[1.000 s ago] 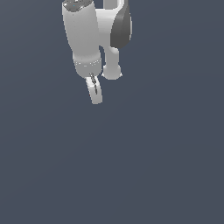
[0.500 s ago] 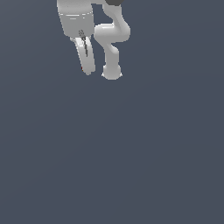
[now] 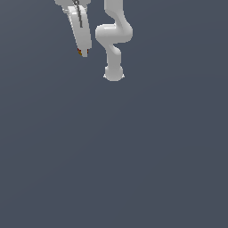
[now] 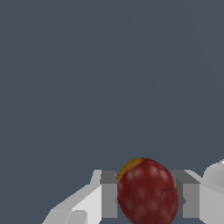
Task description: Pick up the object and move it to a goal position.
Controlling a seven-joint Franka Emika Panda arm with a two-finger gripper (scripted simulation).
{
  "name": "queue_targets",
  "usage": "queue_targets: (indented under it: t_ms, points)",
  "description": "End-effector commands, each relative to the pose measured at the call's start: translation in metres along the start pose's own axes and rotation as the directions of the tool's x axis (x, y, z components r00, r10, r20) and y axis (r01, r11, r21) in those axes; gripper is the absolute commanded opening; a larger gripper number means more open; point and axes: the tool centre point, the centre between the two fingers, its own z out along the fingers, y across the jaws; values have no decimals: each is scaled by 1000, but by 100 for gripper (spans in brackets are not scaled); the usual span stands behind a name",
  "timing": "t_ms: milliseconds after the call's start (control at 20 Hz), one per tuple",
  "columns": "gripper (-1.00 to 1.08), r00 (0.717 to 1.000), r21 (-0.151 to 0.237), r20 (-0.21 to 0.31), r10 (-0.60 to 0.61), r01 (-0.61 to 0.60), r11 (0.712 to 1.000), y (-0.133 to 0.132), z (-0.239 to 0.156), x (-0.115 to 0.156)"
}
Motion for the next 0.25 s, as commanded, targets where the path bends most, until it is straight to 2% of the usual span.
queue_targets:
  t_ms: [0, 200]
  points:
    - [-100, 1000, -1, 0, -1, 1, 1000, 2, -8, 0]
    - [-100, 1000, -1, 0, -1, 1, 1000, 3, -12, 1]
